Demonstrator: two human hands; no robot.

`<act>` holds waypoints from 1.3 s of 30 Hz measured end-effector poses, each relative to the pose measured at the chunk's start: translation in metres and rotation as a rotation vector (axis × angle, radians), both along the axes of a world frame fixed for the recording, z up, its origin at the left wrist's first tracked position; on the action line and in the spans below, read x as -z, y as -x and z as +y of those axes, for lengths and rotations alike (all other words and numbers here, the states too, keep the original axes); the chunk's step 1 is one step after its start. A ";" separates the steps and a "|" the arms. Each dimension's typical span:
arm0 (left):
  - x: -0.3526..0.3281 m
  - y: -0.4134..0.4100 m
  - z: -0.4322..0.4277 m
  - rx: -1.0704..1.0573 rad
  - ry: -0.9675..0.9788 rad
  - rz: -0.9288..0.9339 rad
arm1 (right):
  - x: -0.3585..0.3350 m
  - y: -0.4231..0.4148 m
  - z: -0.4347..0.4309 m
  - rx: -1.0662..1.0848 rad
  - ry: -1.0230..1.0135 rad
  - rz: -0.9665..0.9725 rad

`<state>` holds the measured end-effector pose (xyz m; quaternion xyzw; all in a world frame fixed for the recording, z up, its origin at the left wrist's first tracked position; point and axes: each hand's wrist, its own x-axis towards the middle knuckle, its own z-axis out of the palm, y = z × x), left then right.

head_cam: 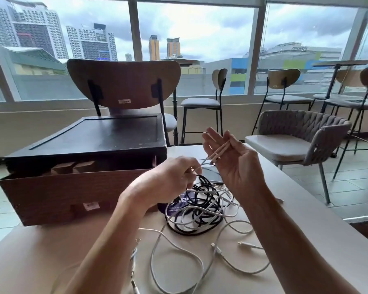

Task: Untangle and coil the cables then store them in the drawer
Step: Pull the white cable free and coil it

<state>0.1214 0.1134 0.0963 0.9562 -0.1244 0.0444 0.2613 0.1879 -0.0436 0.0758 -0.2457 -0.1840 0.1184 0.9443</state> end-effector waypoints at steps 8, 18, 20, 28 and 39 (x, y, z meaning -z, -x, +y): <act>-0.028 0.019 0.015 0.187 0.035 -0.081 | 0.003 -0.006 -0.013 0.309 0.662 -0.290; -0.023 0.006 0.031 -0.025 0.605 -0.481 | 0.004 0.011 -0.001 -0.045 0.821 -0.461; -0.020 0.002 0.029 -0.080 0.657 -0.517 | 0.006 0.011 0.001 -0.114 0.763 -0.458; 0.000 -0.016 0.036 -0.208 0.783 -0.502 | 0.004 0.009 -0.001 -0.280 0.504 -0.542; 0.013 -0.025 0.031 -0.242 0.378 -0.542 | 0.002 0.010 0.002 -0.340 0.259 -0.326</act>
